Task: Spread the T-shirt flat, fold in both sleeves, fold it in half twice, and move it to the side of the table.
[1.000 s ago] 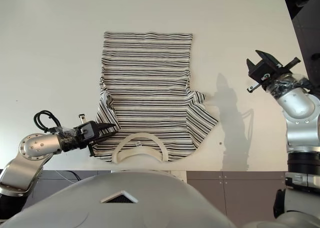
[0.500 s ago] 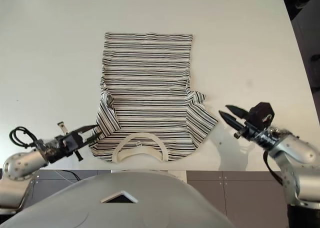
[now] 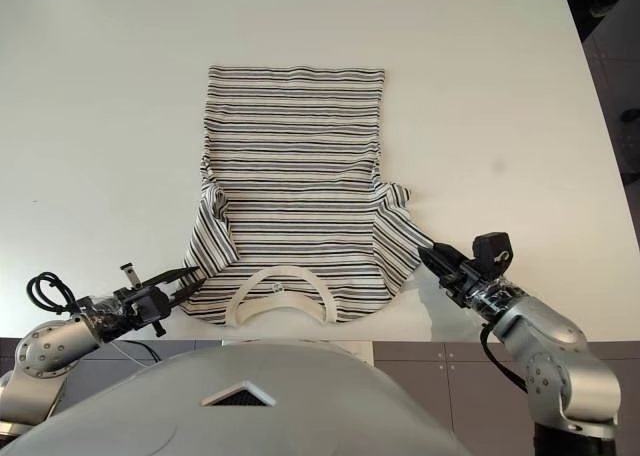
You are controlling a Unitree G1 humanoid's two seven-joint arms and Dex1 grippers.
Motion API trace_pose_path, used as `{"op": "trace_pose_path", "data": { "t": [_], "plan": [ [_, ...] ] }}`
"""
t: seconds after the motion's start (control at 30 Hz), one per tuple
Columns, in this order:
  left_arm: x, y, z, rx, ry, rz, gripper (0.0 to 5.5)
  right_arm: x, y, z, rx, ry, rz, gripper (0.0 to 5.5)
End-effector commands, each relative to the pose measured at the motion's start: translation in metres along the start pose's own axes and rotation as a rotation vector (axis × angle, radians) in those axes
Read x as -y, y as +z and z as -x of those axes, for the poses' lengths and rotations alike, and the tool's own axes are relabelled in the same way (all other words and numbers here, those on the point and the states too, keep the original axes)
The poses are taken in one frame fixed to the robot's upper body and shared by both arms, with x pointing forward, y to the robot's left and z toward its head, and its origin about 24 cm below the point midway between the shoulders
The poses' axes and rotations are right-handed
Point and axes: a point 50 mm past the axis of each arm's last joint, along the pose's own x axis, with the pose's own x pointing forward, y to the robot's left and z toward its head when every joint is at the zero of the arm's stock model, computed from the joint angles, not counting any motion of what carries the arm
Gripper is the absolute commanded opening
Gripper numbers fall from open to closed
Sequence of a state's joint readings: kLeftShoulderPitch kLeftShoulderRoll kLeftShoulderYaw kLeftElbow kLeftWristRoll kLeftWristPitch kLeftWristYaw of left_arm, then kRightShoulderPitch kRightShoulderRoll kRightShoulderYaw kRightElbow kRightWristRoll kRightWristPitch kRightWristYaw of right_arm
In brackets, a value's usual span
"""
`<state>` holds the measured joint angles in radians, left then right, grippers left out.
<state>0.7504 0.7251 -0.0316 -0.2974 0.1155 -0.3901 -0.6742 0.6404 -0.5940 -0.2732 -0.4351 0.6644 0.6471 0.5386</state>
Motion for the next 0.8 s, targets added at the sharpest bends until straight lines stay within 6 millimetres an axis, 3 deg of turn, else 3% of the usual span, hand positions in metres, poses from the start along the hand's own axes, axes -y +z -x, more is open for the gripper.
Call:
{"op": "trace_pose_path", "data": {
  "t": [0.03, 0.13, 0.37, 0.5, 0.8],
  "plan": [
    [0.011, -0.008, -0.002, -0.056, -0.060, 0.017, 1.10, -0.001, -0.016, -0.002, -0.087, -0.019, -0.089, 0.64],
    [0.007, -0.005, -0.003, -0.035, -0.042, 0.017, 1.10, 0.003, -0.013, -0.004, -0.068, -0.051, -0.090, 0.15],
    [-0.008, 0.021, -0.009, 0.092, 0.014, 0.065, 1.10, 0.015, 0.011, -0.009, -0.009, -0.123, 0.058, 0.15],
    [-0.010, 0.033, -0.011, 0.132, 0.009, 0.076, 1.10, -0.002, 0.022, -0.009, -0.003, -0.026, 0.181, 0.15],
    [-0.013, 0.036, -0.013, 0.133, 0.026, 0.079, 1.10, -0.044, 0.055, -0.010, 0.087, 0.088, 0.398, 0.15]
  ]
}}
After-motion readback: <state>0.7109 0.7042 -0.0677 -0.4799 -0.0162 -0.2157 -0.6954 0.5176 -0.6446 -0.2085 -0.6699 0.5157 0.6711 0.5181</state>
